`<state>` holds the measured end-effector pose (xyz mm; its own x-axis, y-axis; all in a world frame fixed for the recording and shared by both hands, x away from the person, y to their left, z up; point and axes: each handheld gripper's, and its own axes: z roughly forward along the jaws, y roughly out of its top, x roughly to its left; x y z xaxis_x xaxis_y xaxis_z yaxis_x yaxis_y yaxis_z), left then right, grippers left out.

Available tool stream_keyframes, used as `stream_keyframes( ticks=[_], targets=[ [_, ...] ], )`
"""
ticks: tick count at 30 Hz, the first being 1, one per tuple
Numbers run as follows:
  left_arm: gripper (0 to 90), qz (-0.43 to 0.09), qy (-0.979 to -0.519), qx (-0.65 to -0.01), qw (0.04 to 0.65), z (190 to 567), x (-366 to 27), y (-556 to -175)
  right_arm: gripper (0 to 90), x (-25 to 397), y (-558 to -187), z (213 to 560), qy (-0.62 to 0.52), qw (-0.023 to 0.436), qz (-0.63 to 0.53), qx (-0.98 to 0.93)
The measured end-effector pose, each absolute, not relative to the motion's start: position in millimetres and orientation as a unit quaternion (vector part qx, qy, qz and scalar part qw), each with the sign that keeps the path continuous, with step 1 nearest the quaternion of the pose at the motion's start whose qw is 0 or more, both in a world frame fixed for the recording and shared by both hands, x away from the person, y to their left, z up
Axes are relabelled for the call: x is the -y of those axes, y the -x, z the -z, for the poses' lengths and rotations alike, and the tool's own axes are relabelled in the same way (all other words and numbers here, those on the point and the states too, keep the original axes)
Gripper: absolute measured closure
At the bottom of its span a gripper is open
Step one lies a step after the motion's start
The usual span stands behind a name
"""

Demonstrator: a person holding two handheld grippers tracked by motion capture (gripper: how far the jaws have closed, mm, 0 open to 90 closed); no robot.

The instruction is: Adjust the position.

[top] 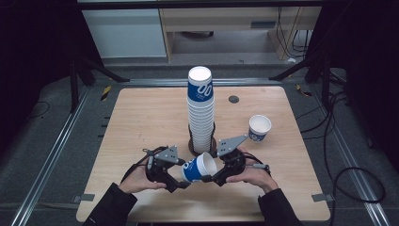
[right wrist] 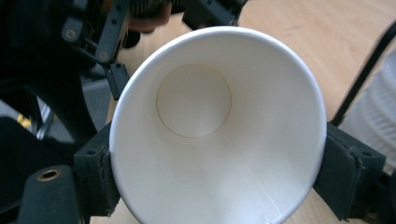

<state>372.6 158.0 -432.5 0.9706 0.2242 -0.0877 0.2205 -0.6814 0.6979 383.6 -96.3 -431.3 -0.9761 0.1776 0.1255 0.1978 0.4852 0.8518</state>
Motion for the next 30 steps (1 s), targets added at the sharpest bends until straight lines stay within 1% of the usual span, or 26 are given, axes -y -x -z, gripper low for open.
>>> stream_keyframes(
  ticks=[3, 6, 9, 14, 17, 26, 30],
  targets=[
    [16.4, -0.001, -0.923, -0.113, 0.367, 435.4, -153.4, -370.7, 16.5, 88.7, -381.9, 435.5, 0.099, 0.016, 0.479, 0.872],
    [19.5, 0.005, -0.927, -0.105, 0.36, 437.3, -151.2, -369.2, 16.5, 82.2, -380.0, 437.8, 0.087, 0.021, 0.47, 0.878],
    [20.8, 0.005, -0.929, -0.102, 0.356, 437.9, -150.4, -369.0, 16.5, 81.2, -379.1, 437.1, 0.082, 0.023, 0.471, 0.878],
    [27.2, 0.007, -0.93, -0.096, 0.355, 438.1, -148.7, -367.1, 16.4, 80.8, -378.8, 437.2, 0.081, 0.024, 0.469, 0.879],
    [27.5, 0.008, -0.931, -0.094, 0.353, 439.2, -147.7, -366.9, 15.8, 80.5, -378.6, 437.3, 0.08, 0.024, 0.466, 0.881],
    [27.7, 0.002, -0.918, -0.109, 0.381, 434.3, -157.4, -372.0, 8.9, 87.8, -381.5, 430.3, 0.102, 0.0, 0.499, 0.86],
    [27.7, -0.011, -0.902, -0.135, 0.41, 430.9, -166.6, -376.6, 7.7, 99.6, -384.8, 422.1, 0.121, -0.01, 0.535, 0.836]
  ],
)
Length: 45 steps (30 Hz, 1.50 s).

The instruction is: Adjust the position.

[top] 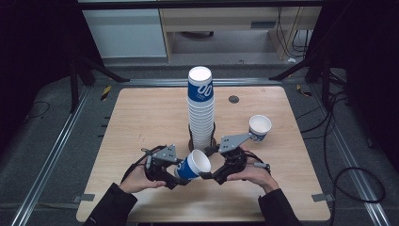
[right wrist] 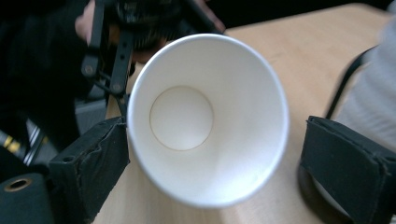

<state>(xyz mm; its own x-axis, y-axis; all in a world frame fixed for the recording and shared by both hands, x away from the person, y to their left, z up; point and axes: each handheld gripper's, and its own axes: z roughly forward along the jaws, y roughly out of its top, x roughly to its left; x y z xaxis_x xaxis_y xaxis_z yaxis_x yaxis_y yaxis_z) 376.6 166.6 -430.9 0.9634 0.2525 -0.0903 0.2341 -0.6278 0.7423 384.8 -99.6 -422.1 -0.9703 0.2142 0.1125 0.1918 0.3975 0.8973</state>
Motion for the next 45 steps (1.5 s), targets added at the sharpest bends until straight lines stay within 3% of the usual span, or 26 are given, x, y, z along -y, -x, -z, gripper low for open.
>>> stream_keyframes(
  ticks=[6, 15, 29, 33, 45],
  targets=[
    [27.6, -0.033, -0.869, -0.163, 0.467, 422.1, -177.3, -379.5, 7.1, 117.7, -391.0, 414.1, -0.16, 0.023, -0.577, -0.801],
    [27.6, -0.042, -0.837, -0.167, 0.52, 419.0, -176.1, -375.1, 7.0, 113.6, -391.8, 416.0, -0.164, 0.001, -0.6, -0.783],
    [27.7, -0.046, -0.842, -0.153, 0.515, 425.1, -155.0, -365.9, 12.0, 94.7, -389.1, 421.4, -0.15, -0.033, -0.606, -0.781],
    [27.6, -0.047, -0.846, -0.148, 0.511, 425.4, -152.4, -364.4, 16.9, 90.0, -388.7, 423.8, -0.146, -0.041, -0.604, -0.782],
    [22.7, -0.047, -0.852, -0.158, 0.497, 427.1, -157.1, -366.9, 21.4, 100.2, -387.5, 417.4, -0.139, -0.021, -0.612, -0.778]
  ],
)
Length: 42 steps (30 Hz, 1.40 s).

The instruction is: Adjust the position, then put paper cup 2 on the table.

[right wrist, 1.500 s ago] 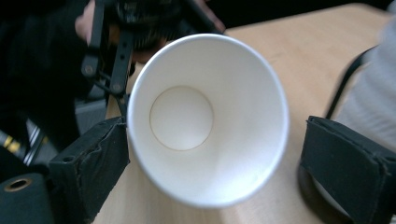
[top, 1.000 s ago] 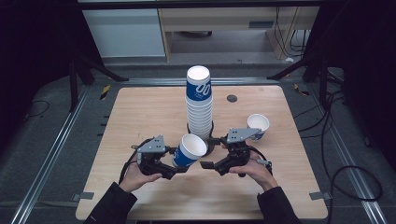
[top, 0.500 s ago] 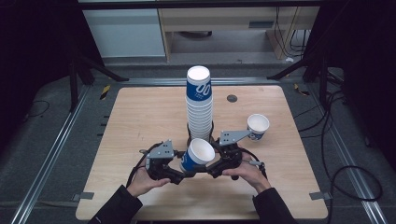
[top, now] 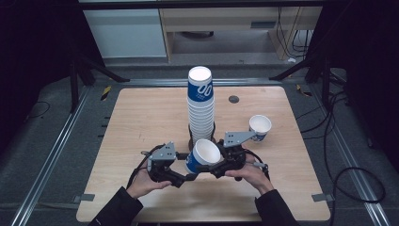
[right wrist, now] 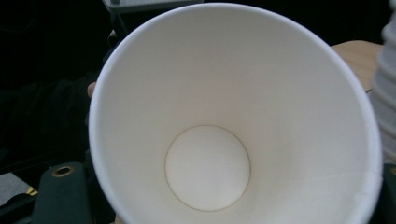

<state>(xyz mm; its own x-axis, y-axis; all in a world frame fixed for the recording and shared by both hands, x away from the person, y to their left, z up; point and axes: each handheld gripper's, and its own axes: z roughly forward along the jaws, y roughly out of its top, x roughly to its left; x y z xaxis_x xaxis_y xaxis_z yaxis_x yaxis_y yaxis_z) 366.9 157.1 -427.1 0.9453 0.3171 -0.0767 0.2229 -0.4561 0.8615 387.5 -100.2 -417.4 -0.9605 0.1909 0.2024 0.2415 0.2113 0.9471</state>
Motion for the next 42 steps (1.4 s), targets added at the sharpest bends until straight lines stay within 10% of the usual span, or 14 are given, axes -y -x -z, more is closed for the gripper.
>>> stream_keyframes(
  ticks=[42],
  targets=[
    [17.8, -0.126, -0.804, -0.35, 0.464, 424.0, -235.5, -401.9, 21.2, 226.5, -393.1, 403.8, 0.383, -0.208, 0.463, 0.771]
  ],
)
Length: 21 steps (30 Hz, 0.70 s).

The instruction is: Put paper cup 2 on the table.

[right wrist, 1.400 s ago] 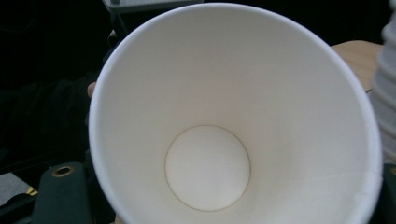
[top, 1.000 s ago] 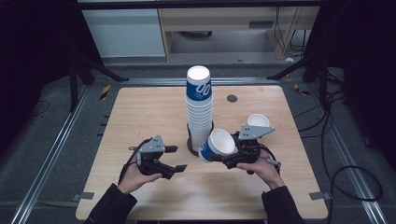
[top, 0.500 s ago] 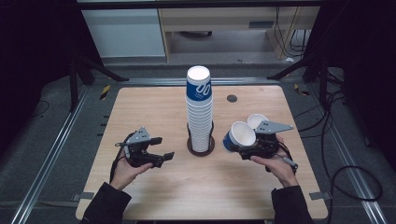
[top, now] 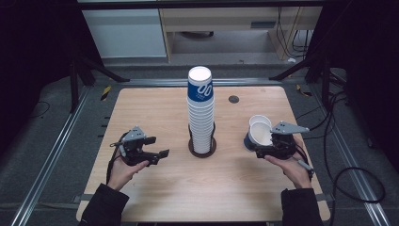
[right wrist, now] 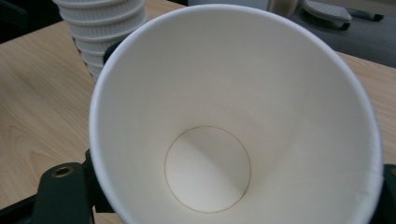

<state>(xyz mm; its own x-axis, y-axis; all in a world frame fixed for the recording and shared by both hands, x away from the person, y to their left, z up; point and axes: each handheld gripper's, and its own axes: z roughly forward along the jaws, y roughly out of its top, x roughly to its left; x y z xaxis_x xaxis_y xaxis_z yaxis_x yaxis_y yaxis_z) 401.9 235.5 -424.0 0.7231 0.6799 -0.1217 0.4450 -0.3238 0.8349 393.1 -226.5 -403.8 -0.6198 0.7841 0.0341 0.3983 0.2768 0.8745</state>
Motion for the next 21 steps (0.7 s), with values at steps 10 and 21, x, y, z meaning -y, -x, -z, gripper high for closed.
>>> stream_keyframes(
  ticks=[10, 21],
  targets=[
    [17.1, -0.133, -0.801, -0.362, 0.458, 424.8, -241.5, -405.1, 21.2, 248.9, -389.2, 418.9, -0.42, 0.226, -0.403, -0.781],
    [16.9, -0.141, -0.801, -0.369, 0.449, 426.6, -248.0, -406.5, 21.0, 248.1, -397.3, 444.8, -0.43, 0.203, -0.365, -0.8]
  ],
)
